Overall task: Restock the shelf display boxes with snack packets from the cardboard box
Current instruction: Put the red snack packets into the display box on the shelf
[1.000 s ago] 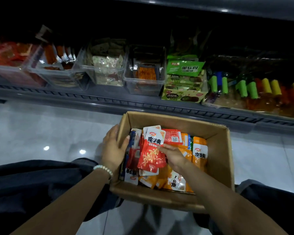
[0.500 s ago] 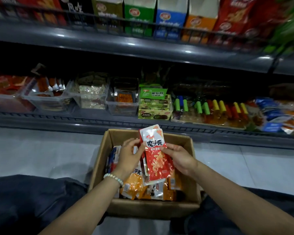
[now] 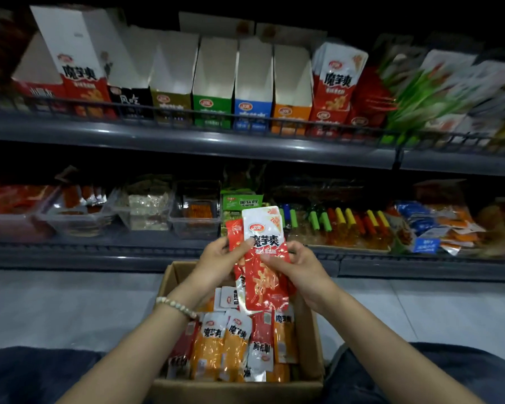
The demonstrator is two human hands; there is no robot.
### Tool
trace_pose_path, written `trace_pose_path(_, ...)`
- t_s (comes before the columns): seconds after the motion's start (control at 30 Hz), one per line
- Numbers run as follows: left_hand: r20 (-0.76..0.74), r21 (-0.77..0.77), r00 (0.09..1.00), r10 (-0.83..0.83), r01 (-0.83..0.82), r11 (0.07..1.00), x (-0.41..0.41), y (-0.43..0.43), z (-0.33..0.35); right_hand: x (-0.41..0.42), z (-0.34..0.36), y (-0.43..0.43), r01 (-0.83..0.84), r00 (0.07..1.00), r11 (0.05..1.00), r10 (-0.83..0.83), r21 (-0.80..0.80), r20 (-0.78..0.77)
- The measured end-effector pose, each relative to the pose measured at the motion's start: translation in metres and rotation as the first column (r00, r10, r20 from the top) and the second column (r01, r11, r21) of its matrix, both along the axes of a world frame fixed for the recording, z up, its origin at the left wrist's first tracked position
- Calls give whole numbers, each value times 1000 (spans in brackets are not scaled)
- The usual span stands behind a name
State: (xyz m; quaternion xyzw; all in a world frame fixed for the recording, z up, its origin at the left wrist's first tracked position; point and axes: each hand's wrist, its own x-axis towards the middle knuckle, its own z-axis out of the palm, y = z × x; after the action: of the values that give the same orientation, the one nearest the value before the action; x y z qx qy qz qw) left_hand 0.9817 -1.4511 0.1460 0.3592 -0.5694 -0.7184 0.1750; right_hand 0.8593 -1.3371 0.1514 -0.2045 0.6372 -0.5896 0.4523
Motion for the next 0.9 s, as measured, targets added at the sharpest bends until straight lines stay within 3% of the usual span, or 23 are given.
trace_pose_path(0.17,14,-79,1000,15,-13,997,0,-10,19,-3,21,5,-160,987,985,158,67,35)
trace_pose_path(0.37,-16,-124,993,120,-121,985,3,-16,26,-19,30,5,-8,1000,999,8,-42,4)
trace_pose_path(0.6,-24,-178,970,241,-241,954,-11,-2,25,-4,19,0,-114,978,993,114,-13,177)
trace_pose_path(0.8,40,-111,945,325,-319,941,-22,-5,17,-11,14,-4,172,962,985,-175,31,212)
trace_pose_path(0.9,64,-88,892,448,-442,893,-16,-19,16,-21,13,0,291,915,955,-293,51,278)
